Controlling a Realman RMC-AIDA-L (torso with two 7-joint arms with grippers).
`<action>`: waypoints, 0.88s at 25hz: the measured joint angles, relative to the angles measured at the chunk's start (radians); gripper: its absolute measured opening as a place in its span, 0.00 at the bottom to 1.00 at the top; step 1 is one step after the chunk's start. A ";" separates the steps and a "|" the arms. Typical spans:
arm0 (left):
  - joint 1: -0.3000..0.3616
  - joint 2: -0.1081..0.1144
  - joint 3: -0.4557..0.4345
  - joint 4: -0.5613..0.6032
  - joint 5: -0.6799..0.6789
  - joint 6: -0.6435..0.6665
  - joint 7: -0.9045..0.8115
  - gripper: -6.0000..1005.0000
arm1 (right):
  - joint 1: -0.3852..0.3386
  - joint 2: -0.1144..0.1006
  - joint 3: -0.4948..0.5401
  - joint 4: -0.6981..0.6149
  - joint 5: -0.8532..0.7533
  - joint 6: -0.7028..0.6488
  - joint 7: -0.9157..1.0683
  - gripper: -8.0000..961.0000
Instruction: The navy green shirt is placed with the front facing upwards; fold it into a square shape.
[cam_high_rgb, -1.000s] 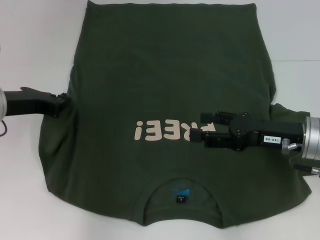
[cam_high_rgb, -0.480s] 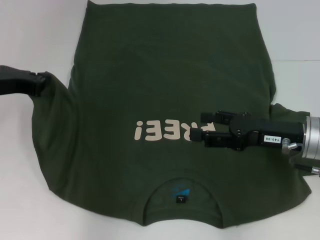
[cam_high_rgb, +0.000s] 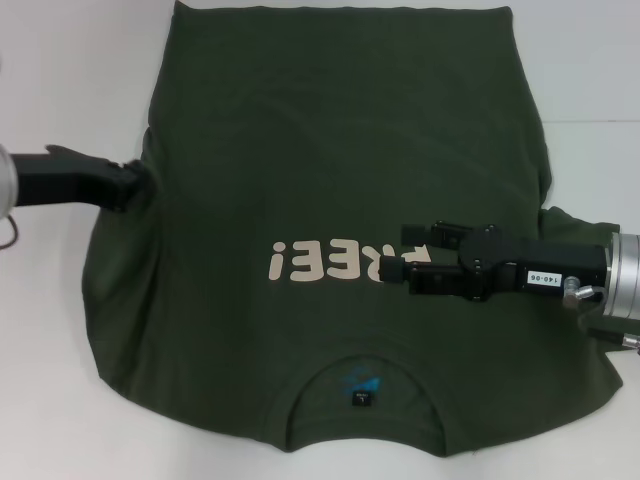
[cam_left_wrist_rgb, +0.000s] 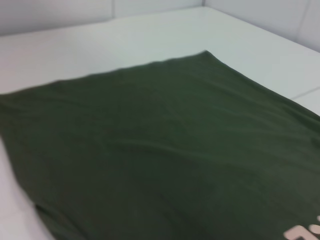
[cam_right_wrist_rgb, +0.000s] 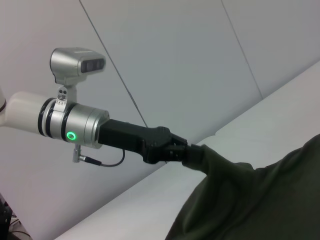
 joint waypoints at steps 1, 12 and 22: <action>0.000 -0.001 0.010 -0.003 0.000 -0.001 -0.008 0.05 | 0.000 0.000 0.000 0.000 0.000 0.000 0.000 0.93; -0.011 -0.002 0.075 -0.109 -0.124 -0.011 -0.062 0.06 | 0.000 0.000 0.000 -0.001 0.000 0.004 -0.002 0.93; 0.016 -0.004 0.072 -0.172 -0.282 -0.021 -0.004 0.37 | 0.000 0.000 0.001 -0.008 0.000 0.003 -0.002 0.93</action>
